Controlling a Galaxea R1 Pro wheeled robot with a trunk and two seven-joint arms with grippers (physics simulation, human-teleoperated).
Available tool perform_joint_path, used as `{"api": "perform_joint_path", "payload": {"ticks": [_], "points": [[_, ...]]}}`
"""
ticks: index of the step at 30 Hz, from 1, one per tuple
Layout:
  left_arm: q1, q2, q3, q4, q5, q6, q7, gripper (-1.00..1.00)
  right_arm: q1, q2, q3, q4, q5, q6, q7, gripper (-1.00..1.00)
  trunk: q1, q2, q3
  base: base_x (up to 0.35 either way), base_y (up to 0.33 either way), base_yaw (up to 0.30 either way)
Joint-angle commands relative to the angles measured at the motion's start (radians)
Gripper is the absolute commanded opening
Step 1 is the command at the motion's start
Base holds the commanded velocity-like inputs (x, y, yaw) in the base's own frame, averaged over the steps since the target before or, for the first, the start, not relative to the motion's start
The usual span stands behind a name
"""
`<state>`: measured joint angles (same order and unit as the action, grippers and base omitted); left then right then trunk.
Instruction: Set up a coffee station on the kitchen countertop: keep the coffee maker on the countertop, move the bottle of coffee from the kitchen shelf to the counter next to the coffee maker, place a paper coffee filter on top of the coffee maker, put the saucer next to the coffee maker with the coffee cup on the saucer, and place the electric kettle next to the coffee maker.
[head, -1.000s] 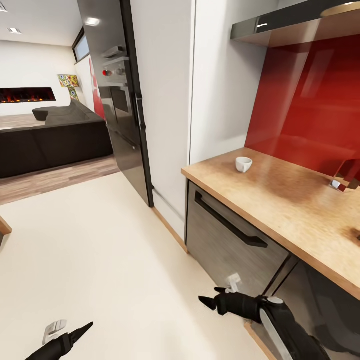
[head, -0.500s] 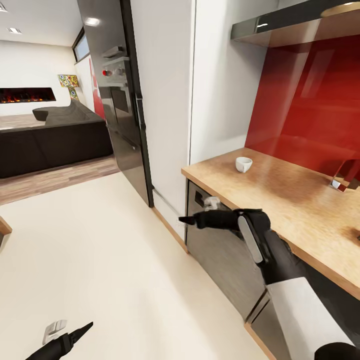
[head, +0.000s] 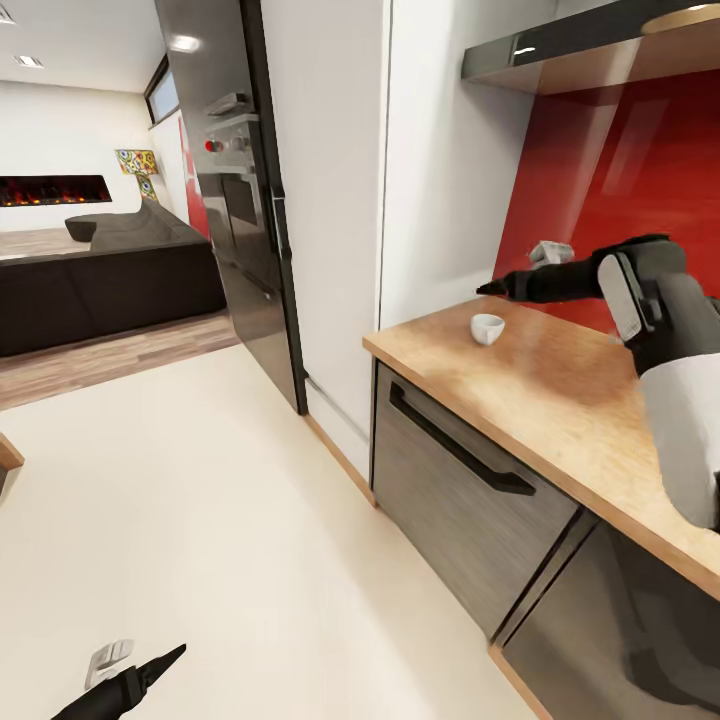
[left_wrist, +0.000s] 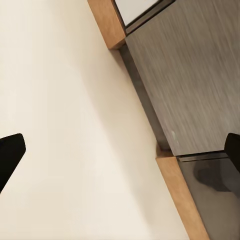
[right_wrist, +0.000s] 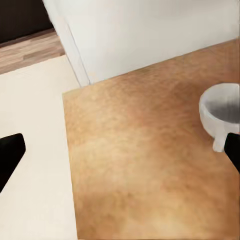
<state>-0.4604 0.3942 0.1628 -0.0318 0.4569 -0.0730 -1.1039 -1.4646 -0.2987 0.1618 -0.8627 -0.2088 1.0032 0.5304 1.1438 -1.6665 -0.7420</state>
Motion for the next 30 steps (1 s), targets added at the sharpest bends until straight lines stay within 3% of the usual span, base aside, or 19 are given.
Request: {"api": "perform_joint_path", "payload": {"ticks": [1,3,6,7,13,17,22,23,30], "points": [[-0.001,0.0,0.008,0.001,-0.009,-0.007,-0.002,1.0,-0.045,-0.02,0.011,0.051,0.0,0.004,-0.005,1.0,0.0,0.0,-0.001,0.0,0.0,0.0],[-0.001,0.0,0.008,0.001,-0.009,-0.007,-0.002,1.0,-0.08,-0.033,0.032,0.095,0.02,0.004,-0.006,1.0,0.0,0.0,-0.001,0.0,0.0,0.0],[-0.001,0.0,0.008,0.001,-0.009,-0.007,-0.002,1.0,-0.143,-0.046,0.121,0.162,0.118,0.005,-0.007,1.0,0.0,0.0,-0.001,0.0,0.0,0.0],[-0.001,0.0,0.008,0.001,-0.009,-0.007,-0.002,1.0,-0.152,-0.047,0.133,0.171,0.135,0.005,-0.006,1.0,0.0,0.0,-0.001,0.0,0.0,0.0],[-0.001,0.0,0.009,0.001,-0.009,-0.007,-0.002,1.0,-0.18,-0.056,0.172,0.22,0.189,0.004,0.008,1.0,0.0,0.0,-0.001,0.026,0.0,0.0],[0.0,0.001,0.009,0.001,-0.009,-0.007,-0.002,1.0,-0.185,-0.06,0.196,0.232,0.204,0.003,0.071,1.0,0.0,0.0,-0.001,0.209,0.0,0.0],[-0.001,0.001,0.009,0.001,-0.009,-0.007,-0.002,1.0,-0.187,-0.075,0.273,0.236,0.286,0.003,0.176,1.0,0.0,0.0,-0.001,0.138,0.0,0.0],[-0.001,0.003,0.009,0.001,-0.009,-0.007,-0.002,1.0,-0.187,-0.08,0.287,0.237,0.341,0.002,0.232,1.0,0.0,0.0,-0.001,0.247,0.06,0.0],[0.0,0.004,0.008,0.001,-0.009,-0.007,-0.002,1.0,-0.187,-0.1,0.293,0.251,0.378,0.001,0.252,1.0,0.0,0.0,-0.001,0.186,0.043,0.0]]}}
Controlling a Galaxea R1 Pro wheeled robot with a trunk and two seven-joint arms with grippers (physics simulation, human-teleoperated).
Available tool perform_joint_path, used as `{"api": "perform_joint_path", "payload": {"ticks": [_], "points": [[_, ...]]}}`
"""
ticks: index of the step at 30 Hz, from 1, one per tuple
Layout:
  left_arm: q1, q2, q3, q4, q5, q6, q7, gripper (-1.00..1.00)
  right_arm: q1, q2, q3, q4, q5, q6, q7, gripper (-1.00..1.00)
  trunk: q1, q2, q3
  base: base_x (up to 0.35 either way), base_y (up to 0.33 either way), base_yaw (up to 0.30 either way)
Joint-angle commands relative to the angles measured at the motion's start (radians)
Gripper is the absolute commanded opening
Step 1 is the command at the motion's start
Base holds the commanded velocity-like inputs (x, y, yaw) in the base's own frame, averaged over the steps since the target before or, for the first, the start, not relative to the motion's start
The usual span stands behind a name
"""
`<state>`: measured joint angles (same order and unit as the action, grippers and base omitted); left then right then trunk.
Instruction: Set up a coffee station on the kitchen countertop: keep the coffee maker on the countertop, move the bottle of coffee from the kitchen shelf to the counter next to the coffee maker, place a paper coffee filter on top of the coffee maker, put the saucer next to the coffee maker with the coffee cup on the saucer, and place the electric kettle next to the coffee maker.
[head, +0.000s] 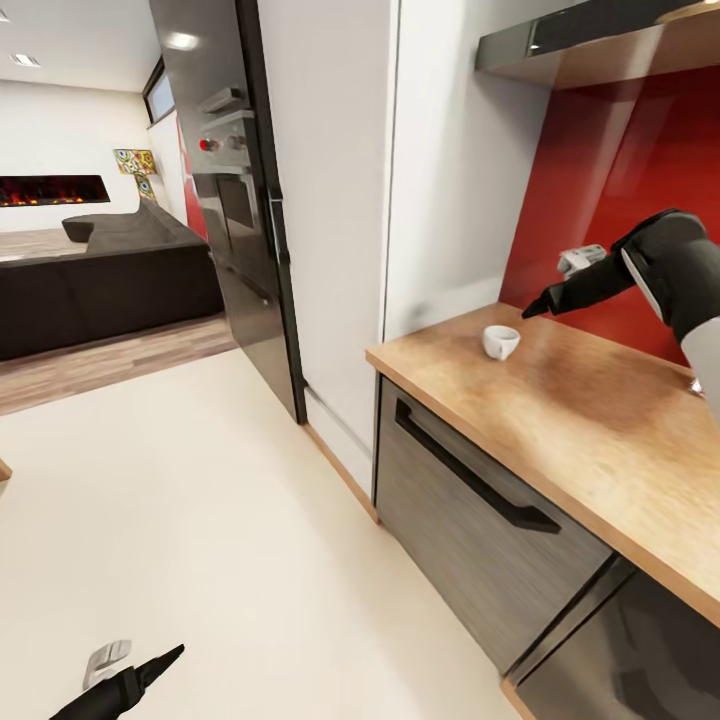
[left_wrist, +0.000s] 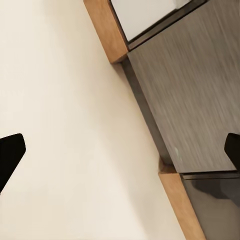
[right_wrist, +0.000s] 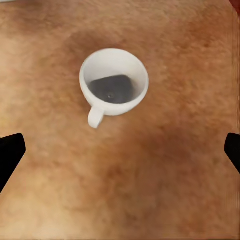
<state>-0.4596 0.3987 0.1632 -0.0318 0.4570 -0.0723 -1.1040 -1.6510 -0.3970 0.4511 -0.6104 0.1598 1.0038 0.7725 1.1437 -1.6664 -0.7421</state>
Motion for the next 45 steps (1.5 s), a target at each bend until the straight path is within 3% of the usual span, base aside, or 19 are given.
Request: {"api": "perform_joint_path", "payload": {"ticks": [1,8,19,45], "points": [[-0.001,0.0,0.008,0.001,-0.009,-0.008,-0.002,1.0,-0.001,-0.006,0.004,0.002,0.01,0.0,0.013,1.0,0.0,0.0,-0.001,0.043,0.008,0.0],[-0.002,0.0,0.008,0.001,-0.009,-0.008,-0.002,1.0,-0.001,-0.026,0.004,0.006,0.019,-0.001,0.092,1.0,0.0,0.0,-0.001,0.087,0.003,-0.018],[-0.002,0.0,0.008,0.001,-0.009,-0.008,-0.002,1.0,-0.001,-0.026,0.005,0.006,0.02,-0.001,0.094,1.0,0.0,0.0,0.006,0.068,0.017,-0.169],[-0.001,0.0,0.007,0.001,-0.009,-0.006,-0.002,1.0,-0.001,-0.026,0.006,0.004,0.018,-0.001,0.094,1.0,0.0,0.0,0.014,0.169,0.134,-0.08]]}}
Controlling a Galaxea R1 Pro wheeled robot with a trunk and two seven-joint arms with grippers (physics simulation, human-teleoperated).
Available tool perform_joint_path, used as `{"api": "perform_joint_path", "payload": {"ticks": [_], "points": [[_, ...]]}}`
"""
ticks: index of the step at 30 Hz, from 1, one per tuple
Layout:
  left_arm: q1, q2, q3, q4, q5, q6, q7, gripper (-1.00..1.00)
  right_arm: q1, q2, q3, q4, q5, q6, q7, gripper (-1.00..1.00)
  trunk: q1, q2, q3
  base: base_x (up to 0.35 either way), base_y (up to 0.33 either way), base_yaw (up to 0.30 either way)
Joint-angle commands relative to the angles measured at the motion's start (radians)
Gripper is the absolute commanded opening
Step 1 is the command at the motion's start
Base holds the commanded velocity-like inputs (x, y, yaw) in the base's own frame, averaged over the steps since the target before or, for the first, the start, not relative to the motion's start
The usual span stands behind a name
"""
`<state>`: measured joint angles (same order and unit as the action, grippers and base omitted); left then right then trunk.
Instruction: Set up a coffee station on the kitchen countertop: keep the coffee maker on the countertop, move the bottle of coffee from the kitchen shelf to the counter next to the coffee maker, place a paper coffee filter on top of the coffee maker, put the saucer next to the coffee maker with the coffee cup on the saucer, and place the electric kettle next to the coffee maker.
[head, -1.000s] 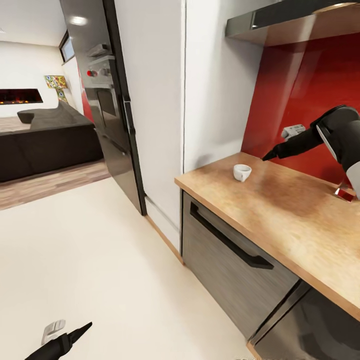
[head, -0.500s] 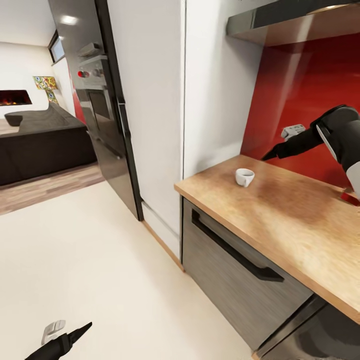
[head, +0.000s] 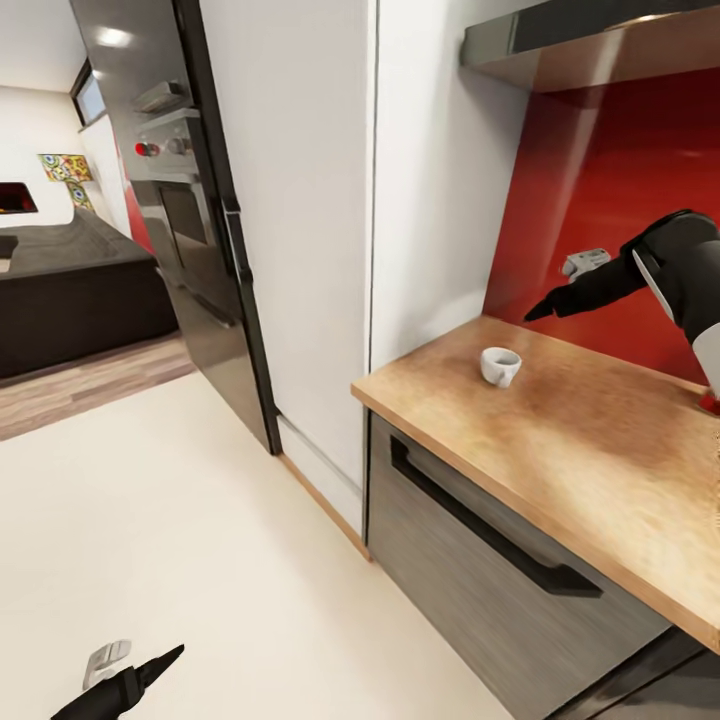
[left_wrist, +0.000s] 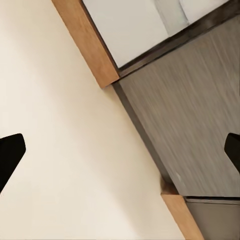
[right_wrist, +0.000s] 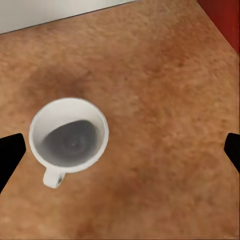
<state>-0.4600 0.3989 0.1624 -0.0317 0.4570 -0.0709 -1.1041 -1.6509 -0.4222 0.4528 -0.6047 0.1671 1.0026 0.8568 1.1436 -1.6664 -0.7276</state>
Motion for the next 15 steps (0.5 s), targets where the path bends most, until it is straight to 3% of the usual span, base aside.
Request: {"api": "perform_joint_path", "payload": {"ticks": [1,8,15], "points": [[-0.001,0.0,0.008,0.001,-0.009,-0.007,-0.002,1.0,-0.001,-0.001,0.004,-0.001,0.01,0.0,0.01,1.0,0.0,0.0,-0.001,0.109,0.081,-0.232],[-0.001,0.0,0.008,0.001,-0.009,-0.007,-0.002,1.0,-0.001,0.0,0.005,-0.001,0.011,0.0,0.01,1.0,0.0,0.0,0.003,0.046,0.029,-0.243],[-0.001,0.0,0.008,0.001,-0.009,-0.007,-0.002,1.0,-0.001,0.0,0.006,-0.001,0.011,-0.001,0.01,1.0,0.0,0.0,0.004,0.241,0.002,-0.063]]}}
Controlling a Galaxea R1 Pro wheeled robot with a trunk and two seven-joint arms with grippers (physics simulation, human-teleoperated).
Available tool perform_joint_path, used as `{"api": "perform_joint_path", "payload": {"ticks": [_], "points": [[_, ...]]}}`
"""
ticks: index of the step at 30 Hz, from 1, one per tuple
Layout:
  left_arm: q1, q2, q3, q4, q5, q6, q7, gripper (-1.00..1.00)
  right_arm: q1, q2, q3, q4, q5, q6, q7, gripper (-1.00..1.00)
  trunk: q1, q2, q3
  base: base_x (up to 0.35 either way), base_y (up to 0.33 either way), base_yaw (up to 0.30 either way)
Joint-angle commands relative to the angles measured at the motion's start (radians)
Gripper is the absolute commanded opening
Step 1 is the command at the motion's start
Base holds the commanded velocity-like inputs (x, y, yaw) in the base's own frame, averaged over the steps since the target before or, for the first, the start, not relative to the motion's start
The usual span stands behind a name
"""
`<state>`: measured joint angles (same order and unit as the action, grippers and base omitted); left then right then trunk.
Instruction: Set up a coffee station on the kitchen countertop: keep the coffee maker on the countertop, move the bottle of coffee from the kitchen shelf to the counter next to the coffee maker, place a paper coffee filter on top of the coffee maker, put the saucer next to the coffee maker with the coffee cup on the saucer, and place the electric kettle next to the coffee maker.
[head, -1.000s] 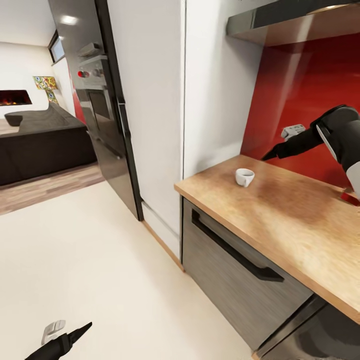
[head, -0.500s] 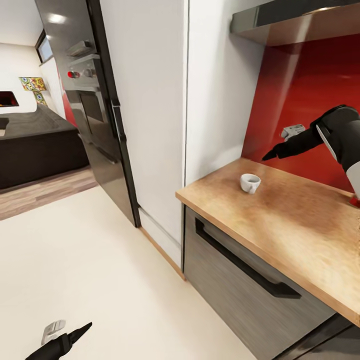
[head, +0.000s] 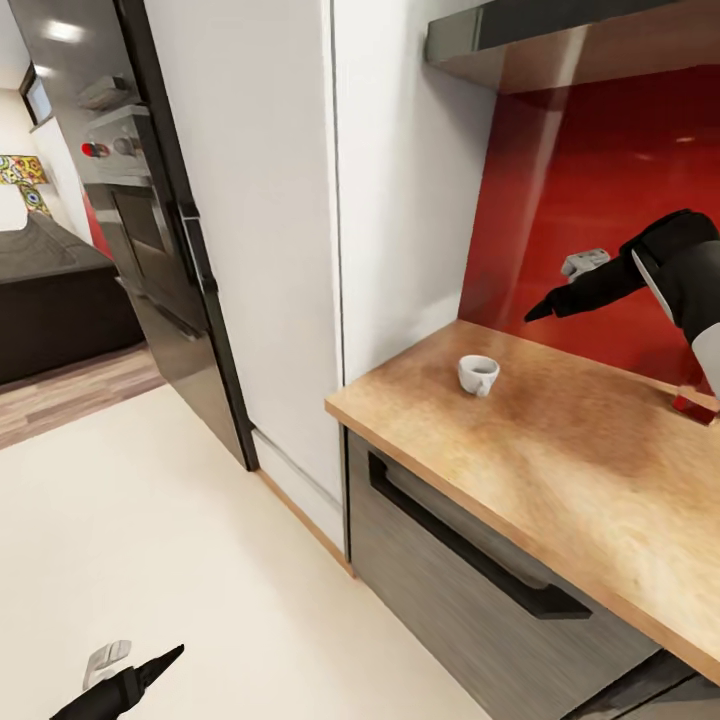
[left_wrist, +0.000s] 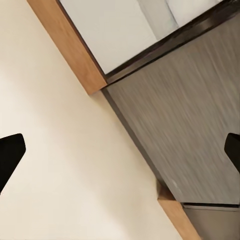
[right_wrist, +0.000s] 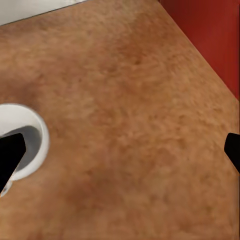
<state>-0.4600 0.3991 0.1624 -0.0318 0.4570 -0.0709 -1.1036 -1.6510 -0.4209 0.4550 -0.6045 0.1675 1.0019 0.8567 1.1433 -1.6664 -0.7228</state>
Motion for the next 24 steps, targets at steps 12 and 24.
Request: {"api": "perform_joint_path", "payload": {"ticks": [12,24], "points": [[-0.001,0.0,0.008,0.001,-0.009,-0.007,-0.001,1.0,-0.001,-0.001,0.007,-0.001,0.009,0.0,0.01,1.0,0.0,0.0,-0.001,0.244,0.021,-0.005],[0.0,0.0,0.008,0.001,-0.009,-0.007,-0.001,1.0,0.01,-0.001,0.165,0.005,0.008,0.0,0.137,1.0,0.0,0.0,-0.001,0.008,0.001,0.0]]}}
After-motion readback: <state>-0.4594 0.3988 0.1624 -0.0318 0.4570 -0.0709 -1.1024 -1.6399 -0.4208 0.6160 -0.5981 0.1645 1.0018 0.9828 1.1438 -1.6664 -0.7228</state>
